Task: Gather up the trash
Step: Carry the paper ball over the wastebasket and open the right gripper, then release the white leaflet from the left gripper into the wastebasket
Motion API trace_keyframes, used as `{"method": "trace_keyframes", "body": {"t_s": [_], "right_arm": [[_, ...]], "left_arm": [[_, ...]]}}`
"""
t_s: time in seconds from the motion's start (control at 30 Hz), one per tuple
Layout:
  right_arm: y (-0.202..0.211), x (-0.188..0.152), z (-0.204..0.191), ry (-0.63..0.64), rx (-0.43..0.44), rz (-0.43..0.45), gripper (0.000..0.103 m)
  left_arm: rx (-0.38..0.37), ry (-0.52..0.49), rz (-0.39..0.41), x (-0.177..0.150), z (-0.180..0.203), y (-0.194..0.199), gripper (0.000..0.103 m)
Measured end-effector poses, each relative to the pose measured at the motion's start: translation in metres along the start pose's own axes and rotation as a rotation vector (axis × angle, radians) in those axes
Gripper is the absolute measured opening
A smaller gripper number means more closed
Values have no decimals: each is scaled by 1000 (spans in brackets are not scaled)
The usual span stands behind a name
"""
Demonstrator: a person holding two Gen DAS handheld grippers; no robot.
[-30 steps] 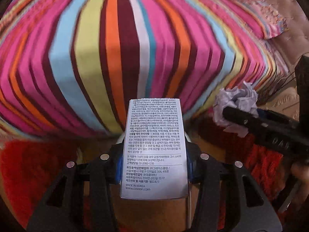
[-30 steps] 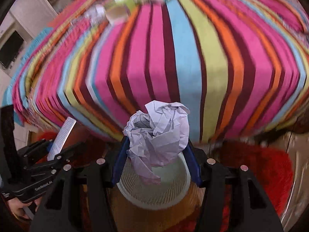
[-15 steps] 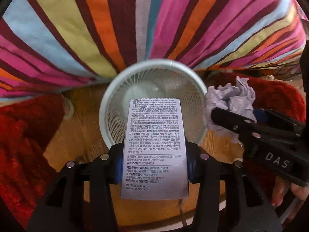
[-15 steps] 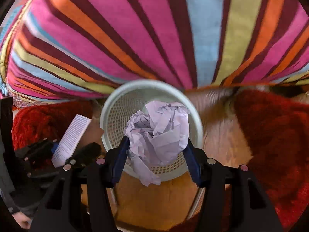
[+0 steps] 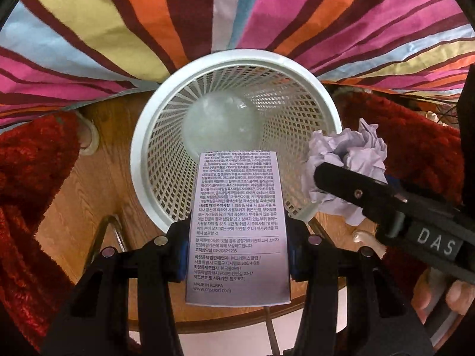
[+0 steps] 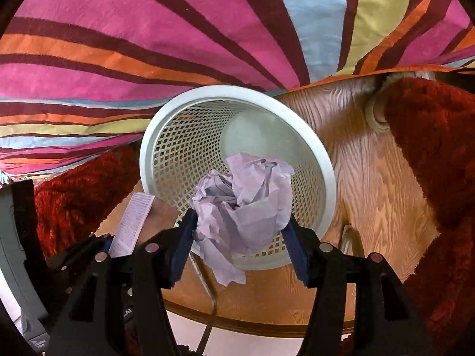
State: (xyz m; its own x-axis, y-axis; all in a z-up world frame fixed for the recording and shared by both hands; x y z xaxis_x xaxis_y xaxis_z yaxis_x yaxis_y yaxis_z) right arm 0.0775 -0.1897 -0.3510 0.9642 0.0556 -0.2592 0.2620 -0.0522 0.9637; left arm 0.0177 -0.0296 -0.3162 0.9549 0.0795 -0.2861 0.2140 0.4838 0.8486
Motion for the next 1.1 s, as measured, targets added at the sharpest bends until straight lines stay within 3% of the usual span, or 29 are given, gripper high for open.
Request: {"method": "trace_keyframes", "body": {"t_s": [0.03, 0.07, 0.1, 0.13, 0.6, 0.73, 0.8, 1.0, 1.1], "right_arm": [[-2, 0, 0, -1, -5, -7, 62], [-4, 0, 0, -3, -11, -13, 70], [-6, 2, 1, -5, -18, -15, 84], [-6, 2, 2, -9, -26, -16, 90], [5, 0, 17, -80, -37, 22, 94], [31, -5, 12, -56, -56, 122, 94], [49, -8, 11, -39, -67, 183, 94], [119, -20, 17, -7, 20, 348, 95], [171, -29, 20, -26, 87, 545, 95]], "left_arm": [[-8, 5, -7, 2, 0, -3, 55], [-10, 16, -13, 2, -1, -4, 62], [2, 21, -13, 2, -2, -7, 81], [15, 23, -6, 3, -4, -6, 86], [-14, 26, 50, 3, -4, 2, 89], [-10, -35, 145, -2, 8, 27, 92], [-22, -80, 230, -5, 17, 46, 93], [-83, -260, 494, -17, 53, 111, 94], [-43, -337, 580, -19, 66, 148, 94]]}}
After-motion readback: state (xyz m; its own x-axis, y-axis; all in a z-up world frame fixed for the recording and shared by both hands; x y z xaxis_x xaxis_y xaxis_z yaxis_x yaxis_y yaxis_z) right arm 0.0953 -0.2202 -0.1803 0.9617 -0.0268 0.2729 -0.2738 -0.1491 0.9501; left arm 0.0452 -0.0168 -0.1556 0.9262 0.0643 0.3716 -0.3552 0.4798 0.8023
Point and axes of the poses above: each gripper's, at about its wrist camera, not at the fingertips, and y roughly against the way its jaws point, z to its right, x to its top, the point moved 3 cm from there along -y, roughly the way its jaws point, and after that the axes turned 14 degrees about -x, right-handed, at the moved point
